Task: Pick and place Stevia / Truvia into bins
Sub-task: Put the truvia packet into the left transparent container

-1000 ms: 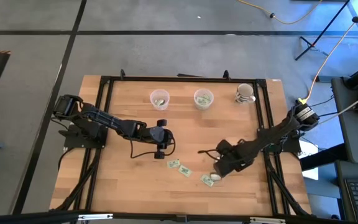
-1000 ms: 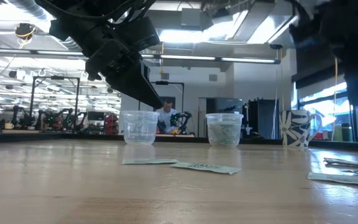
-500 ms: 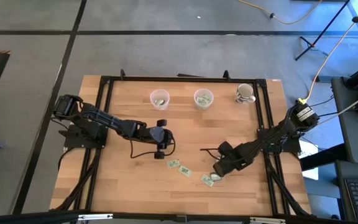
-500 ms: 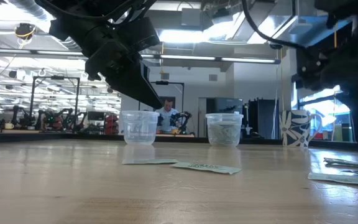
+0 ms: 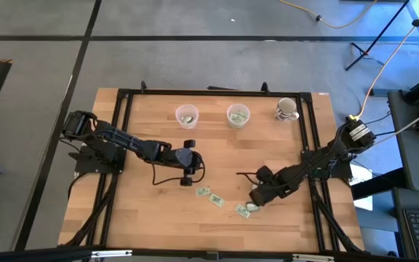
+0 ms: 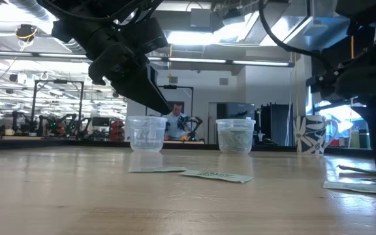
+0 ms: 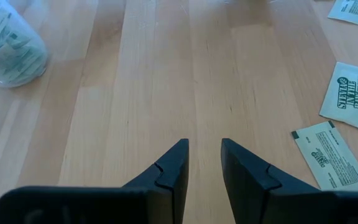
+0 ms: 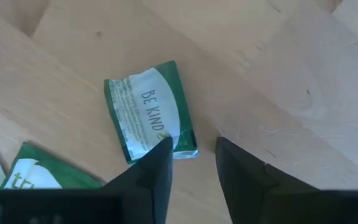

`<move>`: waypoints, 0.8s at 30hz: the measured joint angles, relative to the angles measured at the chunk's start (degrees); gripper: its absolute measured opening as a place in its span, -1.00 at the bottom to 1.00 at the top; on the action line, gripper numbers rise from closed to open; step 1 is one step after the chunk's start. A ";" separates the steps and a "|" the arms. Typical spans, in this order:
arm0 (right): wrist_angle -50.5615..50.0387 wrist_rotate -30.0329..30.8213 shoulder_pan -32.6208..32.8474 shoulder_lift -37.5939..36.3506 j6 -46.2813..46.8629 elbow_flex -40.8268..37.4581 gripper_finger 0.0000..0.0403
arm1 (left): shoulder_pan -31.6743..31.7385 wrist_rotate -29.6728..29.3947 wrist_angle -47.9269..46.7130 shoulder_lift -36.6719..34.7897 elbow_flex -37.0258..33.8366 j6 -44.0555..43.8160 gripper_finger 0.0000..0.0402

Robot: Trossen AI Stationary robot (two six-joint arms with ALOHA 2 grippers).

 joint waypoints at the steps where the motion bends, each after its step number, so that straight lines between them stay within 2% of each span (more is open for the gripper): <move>1: 0.00 -0.09 0.00 0.00 0.01 -0.12 -0.41 | 0.00 0.00 -0.02 0.00 0.00 0.00 -0.56; 16: -1.95 -0.22 0.00 0.13 -0.38 -0.30 -0.96 | 0.00 -0.07 0.00 0.00 0.00 0.02 -0.56; 20: -3.55 0.37 0.02 0.35 -1.70 0.76 -0.98 | 0.00 -0.09 0.00 0.00 0.00 0.02 -0.56; 24: -9.60 0.50 0.00 0.76 -3.67 4.13 -0.99 | -0.01 -0.56 0.87 0.00 0.00 1.06 -0.56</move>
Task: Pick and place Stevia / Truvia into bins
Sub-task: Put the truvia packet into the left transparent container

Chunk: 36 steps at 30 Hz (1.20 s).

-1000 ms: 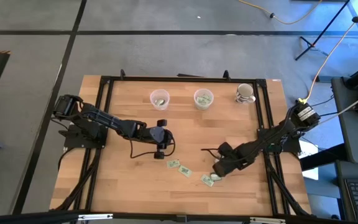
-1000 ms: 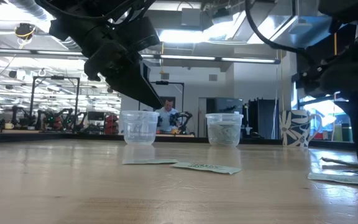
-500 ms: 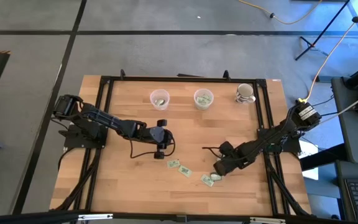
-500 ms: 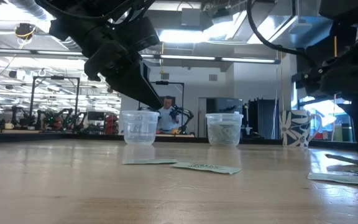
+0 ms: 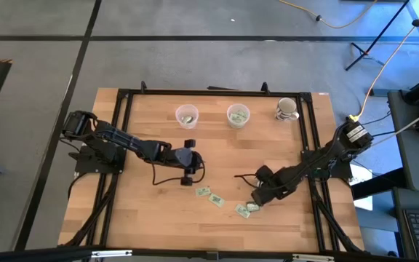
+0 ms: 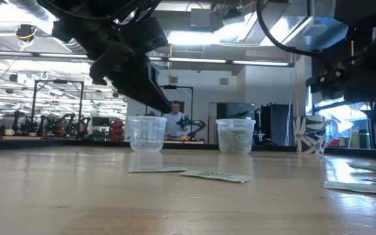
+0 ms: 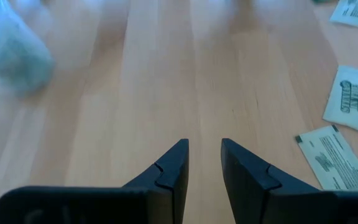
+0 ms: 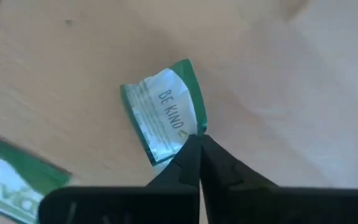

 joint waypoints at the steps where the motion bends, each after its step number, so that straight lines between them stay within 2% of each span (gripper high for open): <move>1: -1.20 0.12 -0.01 -0.07 -1.23 1.09 -0.99 | -0.01 -0.22 1.08 0.00 0.00 1.48 -0.56; 4: -1.19 1.69 -0.60 -0.16 -4.94 4.25 -0.99 | -0.31 -0.32 6.20 0.10 0.00 9.06 -0.56; 9: 1.96 4.89 -2.92 -0.23 -14.09 8.34 -0.99 | -2.78 1.52 15.41 1.72 0.04 29.39 -0.56; 14: 8.80 5.38 -6.03 -0.28 -25.66 11.21 -0.99 | -6.27 2.31 18.92 4.31 0.02 49.80 -0.55; 16: 11.88 5.35 -7.25 -0.28 -30.27 12.13 -0.99 | -7.42 2.20 20.11 5.57 0.02 54.98 -0.52; 18: 16.04 4.72 -8.36 -0.31 -34.41 12.63 -0.99 | -8.29 0.46 22.89 6.81 0.00 56.39 -0.48; 23: 24.44 -2.39 -11.13 -0.37 -40.21 12.49 -0.99 | -9.55 -5.80 28.42 7.74 0.01 58.15 -0.36; 32: 25.60 -3.86 -12.13 -0.39 -42.15 12.47 -0.99 | -9.83 -5.32 28.79 7.61 0.02 58.52 -0.28; 36: 28.53 -4.49 -12.16 -0.41 -43.72 12.45 -0.99 | -9.74 -2.13 29.14 7.58 0.02 58.52 -0.30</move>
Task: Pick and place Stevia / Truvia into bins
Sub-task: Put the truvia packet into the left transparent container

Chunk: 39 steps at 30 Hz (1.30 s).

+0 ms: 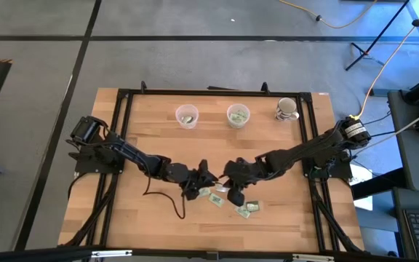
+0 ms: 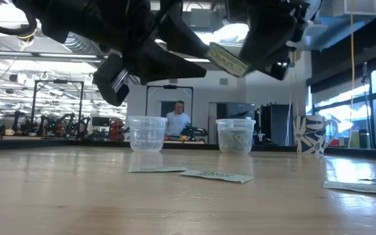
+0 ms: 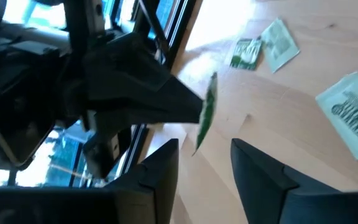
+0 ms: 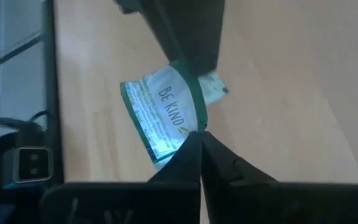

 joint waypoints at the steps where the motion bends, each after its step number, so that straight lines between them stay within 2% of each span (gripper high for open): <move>1: 0.53 -0.26 -0.18 -0.03 -0.75 0.00 -0.99 | 0.02 0.47 0.04 0.00 0.00 0.00 -0.30; 8: 0.92 -0.40 -0.65 -0.03 -1.22 0.00 -0.99 | -0.09 0.65 0.02 0.00 0.00 2.73 -0.40; 21: 0.87 -0.33 -0.60 -0.03 -2.56 0.00 -0.99 | -0.13 0.65 0.02 -0.02 0.00 3.45 -0.94; 25: 0.90 -0.33 -0.60 -0.03 -2.63 0.00 -0.96 | -0.13 0.65 0.02 -0.02 0.00 3.45 -0.98; 30: 0.83 -0.26 -0.60 -0.05 -4.20 0.00 -0.85 | -0.13 0.65 0.02 -0.02 0.00 3.45 -0.98; 35: 0.21 0.00 -0.63 -0.09 -4.14 0.00 -0.59 | -0.16 0.20 0.00 -0.03 0.00 2.71 -0.98; 39: -5.54 5.96 -0.89 -1.53 -2.79 0.00 -0.39 | -0.17 -0.90 -0.04 -0.04 0.00 -4.07 -0.99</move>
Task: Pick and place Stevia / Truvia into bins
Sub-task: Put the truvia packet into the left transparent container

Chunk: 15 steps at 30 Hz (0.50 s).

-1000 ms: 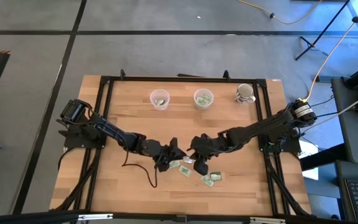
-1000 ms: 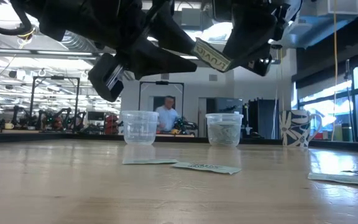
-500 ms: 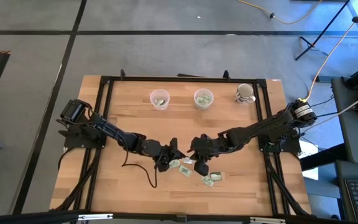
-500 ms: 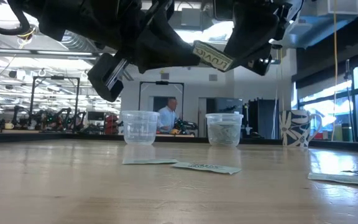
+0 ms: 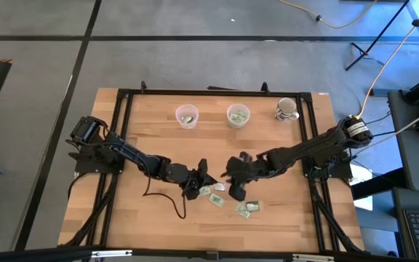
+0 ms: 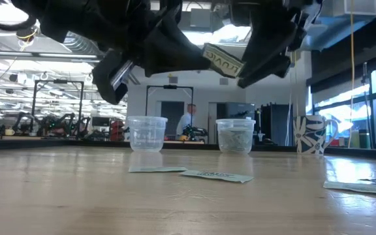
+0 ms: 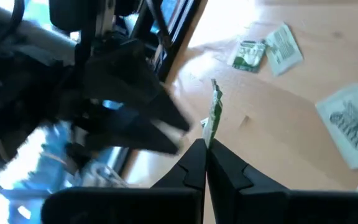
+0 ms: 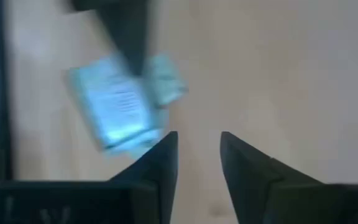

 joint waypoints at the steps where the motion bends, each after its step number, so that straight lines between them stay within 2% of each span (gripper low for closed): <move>1: -1.76 1.99 -0.02 -0.69 0.43 0.00 -0.36 | 0.13 -0.32 0.00 -0.04 0.00 -2.89 -0.99; 4: -7.21 6.31 -0.07 -2.92 0.62 0.00 -0.30 | 1.13 -2.96 -3.18 -1.68 0.00 -12.40 -0.99; 9: -10.25 6.34 -0.15 -5.03 0.53 0.00 -0.30 | 5.03 -5.61 -16.96 -8.99 0.00 -30.01 -0.99; 15: -10.46 6.37 -0.15 -5.12 -0.25 0.00 -0.29 | 13.39 -11.01 -29.40 -18.53 -0.01 -46.69 -0.99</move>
